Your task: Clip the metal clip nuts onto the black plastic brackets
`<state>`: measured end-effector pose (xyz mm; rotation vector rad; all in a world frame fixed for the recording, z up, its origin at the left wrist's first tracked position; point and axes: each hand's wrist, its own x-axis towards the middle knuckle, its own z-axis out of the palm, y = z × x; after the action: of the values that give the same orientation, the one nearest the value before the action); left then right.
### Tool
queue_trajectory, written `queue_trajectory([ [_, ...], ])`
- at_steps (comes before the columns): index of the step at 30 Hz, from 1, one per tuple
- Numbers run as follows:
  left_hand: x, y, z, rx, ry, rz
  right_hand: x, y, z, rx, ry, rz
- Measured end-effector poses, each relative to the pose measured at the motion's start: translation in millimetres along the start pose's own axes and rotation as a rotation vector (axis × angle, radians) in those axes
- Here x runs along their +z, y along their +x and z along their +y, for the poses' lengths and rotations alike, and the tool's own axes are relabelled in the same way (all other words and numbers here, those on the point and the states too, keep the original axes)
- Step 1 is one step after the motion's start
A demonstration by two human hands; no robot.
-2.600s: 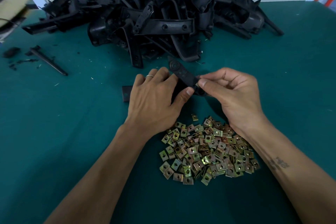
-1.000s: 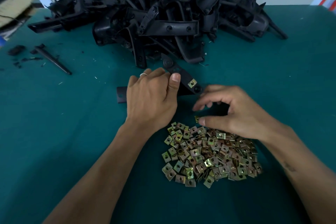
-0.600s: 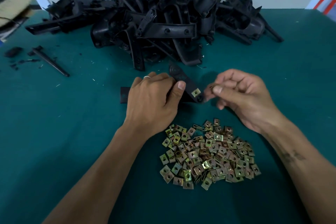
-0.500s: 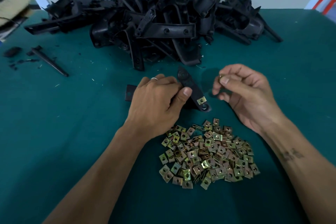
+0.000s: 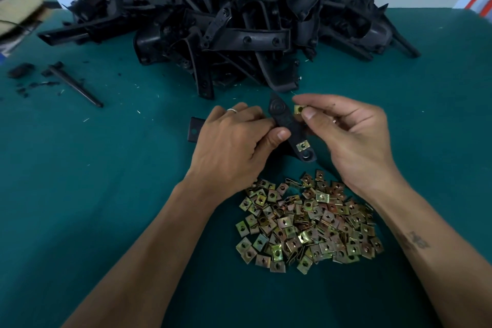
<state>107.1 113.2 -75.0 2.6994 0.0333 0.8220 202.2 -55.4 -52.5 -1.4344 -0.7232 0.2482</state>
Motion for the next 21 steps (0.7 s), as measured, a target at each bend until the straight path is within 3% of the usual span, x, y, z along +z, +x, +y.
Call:
queue_trajectory([
  [7, 0.8, -0.3, -0.4, -0.007, 0.053, 0.025, 2.2, 0.5, -0.6, -0.016, 0.002, 0.076],
  [21, 2.1, 0.5, -1.6, 0.013, 0.074, 0.023, 3.2, -3.2, -0.9, -0.092, -0.14, 0.0],
])
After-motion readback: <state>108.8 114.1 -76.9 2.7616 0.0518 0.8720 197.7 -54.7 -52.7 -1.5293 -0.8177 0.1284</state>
